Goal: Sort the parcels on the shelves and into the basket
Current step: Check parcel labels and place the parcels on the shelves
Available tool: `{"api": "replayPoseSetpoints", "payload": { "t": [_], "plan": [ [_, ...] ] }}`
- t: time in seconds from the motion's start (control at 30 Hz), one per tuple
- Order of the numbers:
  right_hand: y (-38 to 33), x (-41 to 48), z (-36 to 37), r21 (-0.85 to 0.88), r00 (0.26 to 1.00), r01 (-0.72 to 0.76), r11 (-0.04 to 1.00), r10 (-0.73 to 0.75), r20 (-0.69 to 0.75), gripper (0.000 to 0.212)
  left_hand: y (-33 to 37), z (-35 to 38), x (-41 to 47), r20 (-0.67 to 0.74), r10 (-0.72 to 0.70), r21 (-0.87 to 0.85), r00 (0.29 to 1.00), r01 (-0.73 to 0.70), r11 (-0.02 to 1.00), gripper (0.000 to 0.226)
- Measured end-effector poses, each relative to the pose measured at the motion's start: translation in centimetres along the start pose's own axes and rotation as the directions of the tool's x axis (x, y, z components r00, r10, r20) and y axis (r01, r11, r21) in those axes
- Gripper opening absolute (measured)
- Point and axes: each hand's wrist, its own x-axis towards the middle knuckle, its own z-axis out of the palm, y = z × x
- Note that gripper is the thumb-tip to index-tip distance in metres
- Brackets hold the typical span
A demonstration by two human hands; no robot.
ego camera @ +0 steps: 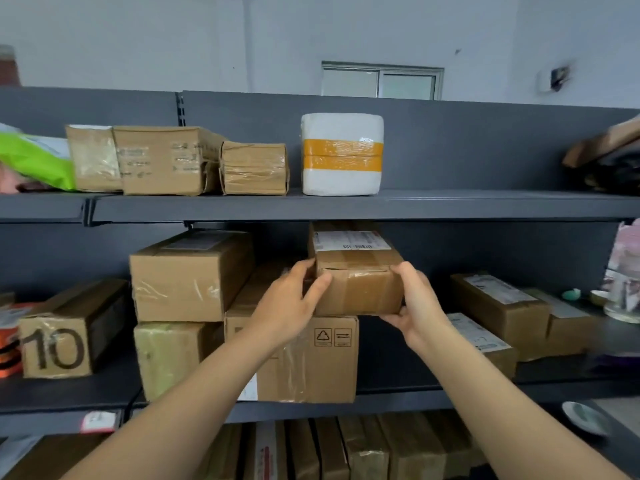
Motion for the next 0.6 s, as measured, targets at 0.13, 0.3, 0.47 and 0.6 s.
{"api": "replayPoseSetpoints", "payload": {
  "t": [0.13, 0.3, 0.47, 0.6],
  "plan": [
    [-0.8, 0.2, -3.0, 0.019, 0.989, 0.082, 0.996, -0.079, -0.124, 0.031, -0.5, 1.0, 0.2, 0.090, 0.055, 0.285, 0.994, -0.078, 0.955, 0.058],
    [0.5, 0.1, -7.4, -0.126, 0.958, 0.028, 0.992, -0.063, -0.280, 0.046, -1.3, 1.9, -0.2, 0.138, 0.064, 0.438, 0.988, -0.119, 0.891, 0.056],
    [4.2, 0.2, -8.6, -0.274, 0.953, -0.067, 0.959, -0.019, -0.303, 0.054, -1.4, 1.6, -0.3, 0.126, 0.095, 0.417, 0.987, -0.140, 0.898, 0.056],
    [5.7, 0.5, -8.5, -0.407, 0.957, -0.041, 0.913, -0.081, -0.280, 0.044, -1.2, 1.5, -0.7, 0.132, 0.092, 0.416, 0.987, -0.140, 0.898, 0.056]
  ]
}}
